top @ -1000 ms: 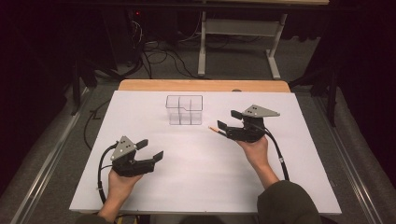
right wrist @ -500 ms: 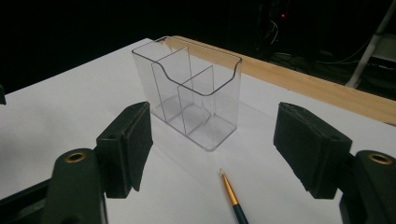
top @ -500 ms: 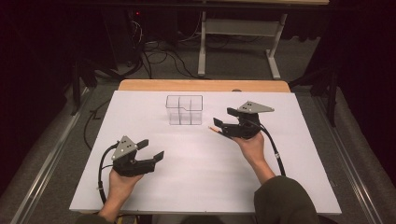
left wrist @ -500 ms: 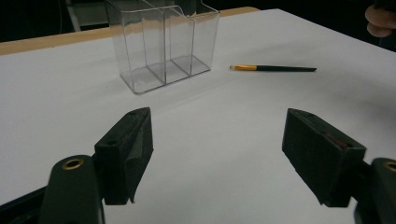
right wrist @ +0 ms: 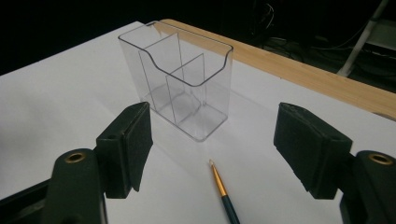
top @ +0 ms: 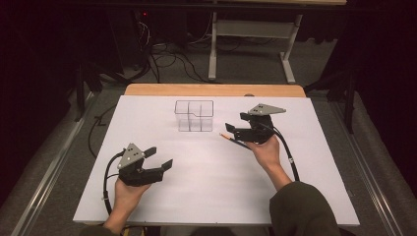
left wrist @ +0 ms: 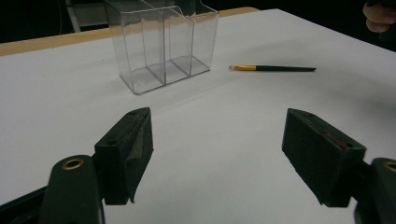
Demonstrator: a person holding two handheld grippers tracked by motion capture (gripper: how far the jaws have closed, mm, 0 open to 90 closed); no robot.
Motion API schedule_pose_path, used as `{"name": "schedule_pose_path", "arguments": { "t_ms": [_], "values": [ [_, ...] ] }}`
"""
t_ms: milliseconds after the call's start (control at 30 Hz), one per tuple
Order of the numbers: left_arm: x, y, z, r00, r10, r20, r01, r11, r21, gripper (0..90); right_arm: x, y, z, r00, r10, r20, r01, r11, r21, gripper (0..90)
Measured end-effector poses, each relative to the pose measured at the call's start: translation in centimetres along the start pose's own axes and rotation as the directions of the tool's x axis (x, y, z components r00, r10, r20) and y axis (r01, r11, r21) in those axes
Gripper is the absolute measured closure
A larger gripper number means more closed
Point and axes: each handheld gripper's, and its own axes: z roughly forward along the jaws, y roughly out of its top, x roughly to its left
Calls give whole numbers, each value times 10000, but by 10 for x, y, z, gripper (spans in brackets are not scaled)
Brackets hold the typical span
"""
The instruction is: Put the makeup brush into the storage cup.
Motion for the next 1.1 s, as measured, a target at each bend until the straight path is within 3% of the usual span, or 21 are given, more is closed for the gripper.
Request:
{"name": "schedule_pose_path", "arguments": {
  "t_ms": [167,433,800,1033,1100],
  "values": [
    [0,0,0,10000,-8,-2,8,10000,14,252,-5,1,-1,10000,78,19,-79,9976,690,338],
    [0,0,0,10000,8,-7,-8,10000,22,253,-10,5,-5,9994,-307,173,283,9914,1277,345],
    [0,0,0,10000,13,-6,-13,10000,40,253,-14,10,-5,9997,-220,68,206,9852,1704,340],
    [0,0,0,10000,5,1,-5,10000,57,253,-15,11,-8,9989,-220,416,149,9862,1647,322],
    [0,0,0,10000,13,12,-13,10000,55,253,-17,11,-8,9990,-201,394,123,9815,1909,322]
  ]
}}
